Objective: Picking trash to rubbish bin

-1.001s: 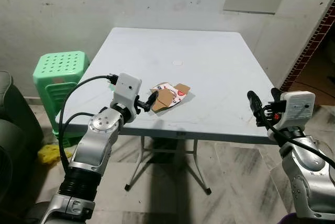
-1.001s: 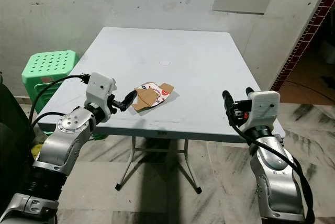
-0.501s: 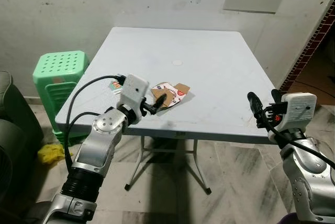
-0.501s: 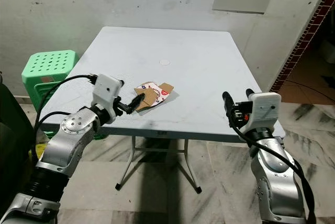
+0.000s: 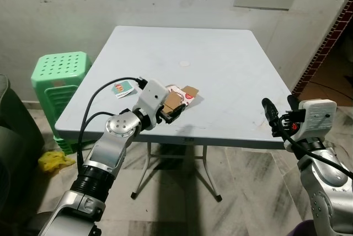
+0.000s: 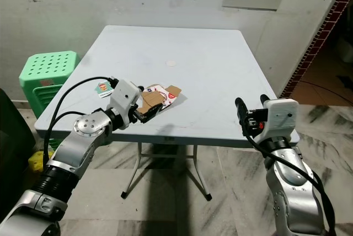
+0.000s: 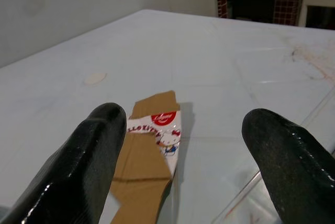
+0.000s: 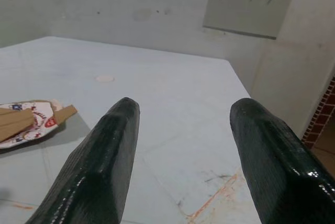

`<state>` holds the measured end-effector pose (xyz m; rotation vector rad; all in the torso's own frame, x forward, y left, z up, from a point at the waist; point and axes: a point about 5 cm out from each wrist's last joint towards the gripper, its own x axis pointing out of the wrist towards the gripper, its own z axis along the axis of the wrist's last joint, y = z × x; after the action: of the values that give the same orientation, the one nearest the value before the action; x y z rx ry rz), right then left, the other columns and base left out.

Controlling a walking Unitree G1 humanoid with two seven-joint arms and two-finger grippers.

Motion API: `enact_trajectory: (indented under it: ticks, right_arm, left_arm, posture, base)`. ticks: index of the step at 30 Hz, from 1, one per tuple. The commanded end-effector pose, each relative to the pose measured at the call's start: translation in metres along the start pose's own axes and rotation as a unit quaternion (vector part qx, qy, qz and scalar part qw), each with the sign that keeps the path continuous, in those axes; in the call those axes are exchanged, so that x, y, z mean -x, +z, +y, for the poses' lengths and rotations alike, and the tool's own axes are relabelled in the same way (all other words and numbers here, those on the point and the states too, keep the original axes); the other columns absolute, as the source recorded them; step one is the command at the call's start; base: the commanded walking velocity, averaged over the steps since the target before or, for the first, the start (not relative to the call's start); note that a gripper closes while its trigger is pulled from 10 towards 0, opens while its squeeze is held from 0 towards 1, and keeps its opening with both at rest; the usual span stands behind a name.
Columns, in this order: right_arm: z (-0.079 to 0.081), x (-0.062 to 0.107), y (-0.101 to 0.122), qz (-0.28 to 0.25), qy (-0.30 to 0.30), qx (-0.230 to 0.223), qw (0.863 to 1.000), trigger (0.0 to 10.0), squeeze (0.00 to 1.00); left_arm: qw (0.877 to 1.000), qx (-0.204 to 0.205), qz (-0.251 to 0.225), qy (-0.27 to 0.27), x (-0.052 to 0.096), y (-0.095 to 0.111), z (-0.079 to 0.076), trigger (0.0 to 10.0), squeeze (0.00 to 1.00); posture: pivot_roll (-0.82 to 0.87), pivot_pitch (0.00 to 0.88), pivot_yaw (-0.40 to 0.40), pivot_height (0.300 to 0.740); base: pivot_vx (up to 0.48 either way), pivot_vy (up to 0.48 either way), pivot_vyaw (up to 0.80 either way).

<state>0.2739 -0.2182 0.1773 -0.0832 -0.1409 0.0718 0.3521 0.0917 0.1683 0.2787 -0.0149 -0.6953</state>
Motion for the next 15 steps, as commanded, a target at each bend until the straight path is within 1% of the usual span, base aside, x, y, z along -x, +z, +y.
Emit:
enact_trajectory:
  ticks: [1, 3, 4, 6, 7, 10, 11, 14, 15]
  right_arm:
    - [-0.001, -0.002, 0.008, -0.012, -0.008, -0.005, 1.0, 10.0, 0.0]
    - [0.002, -0.003, 0.009, -0.014, -0.007, -0.008, 1.0, 10.0, 0.0]
    - [0.005, -0.004, 0.01, -0.016, -0.004, -0.01, 1.0, 10.0, 0.0]
    - [0.006, -0.002, 0.012, -0.017, -0.003, -0.01, 1.0, 10.0, 0.0]
    - [0.007, -0.001, 0.013, -0.018, -0.002, -0.012, 1.0, 10.0, 0.0]
    - [0.01, 0.003, 0.014, -0.015, -0.004, -0.019, 1.0, 10.0, 0.0]
    - [0.01, 0.004, 0.013, -0.014, -0.004, -0.02, 1.0, 10.0, 0.0]
    - [0.013, 0.008, 0.016, -0.014, -0.002, -0.023, 1.0, 10.0, 0.0]
    - [0.015, 0.012, 0.018, -0.014, -0.002, -0.025, 1.0, 10.0, 0.0]
  left_arm:
    - [1.0, -0.007, -0.015, -0.007, -0.004, 0.009, 0.004, 10.0, 0.0]
    - [1.0, -0.01, -0.017, -0.009, -0.007, 0.011, 0.005, 10.0, 0.0]
    - [1.0, -0.011, -0.018, -0.011, -0.011, 0.014, 0.005, 10.0, 0.0]
    - [1.0, -0.012, -0.019, -0.012, -0.011, 0.015, 0.005, 10.0, 0.0]
    - [1.0, -0.007, -0.02, -0.01, -0.012, 0.016, 0.006, 10.0, 0.0]
    - [1.0, -0.009, -0.018, -0.01, -0.017, 0.018, 0.007, 10.0, 0.0]
    - [1.0, -0.008, -0.017, -0.012, -0.018, 0.018, 0.006, 10.0, 0.0]
    - [1.0, -0.009, -0.019, -0.013, -0.019, 0.019, 0.007, 10.0, 0.0]
    - [1.0, -0.005, -0.017, -0.01, -0.022, 0.02, 0.009, 10.0, 0.0]
  posture:
    - [-0.12, 0.123, -0.015, 0.74]
    - [-0.12, 0.136, -0.011, 0.74]
    - [-0.12, 0.15, -0.006, 0.74]
    - [-0.12, 0.156, -0.006, 0.74]
    - [-0.12, 0.179, -0.003, 0.74]
    - [-0.12, 0.216, 0.002, 0.74]
    - [-0.12, 0.216, 0.002, 0.74]
    - [-0.14, 0.254, 0.009, 0.74]
    - [-0.14, 0.268, 0.011, 0.74]
  base:
    - [0.0, 0.0, 0.0]
    - [0.0, 0.0, 0.0]
    - [0.0, 0.0, 0.0]
    - [0.0, 0.0, 0.0]
    - [0.0, 0.0, 0.0]
    - [0.0, 0.0, 0.0]
    - [0.0, 0.0, 0.0]
    - [0.0, 0.0, 0.0]
    - [0.0, 0.0, 0.0]
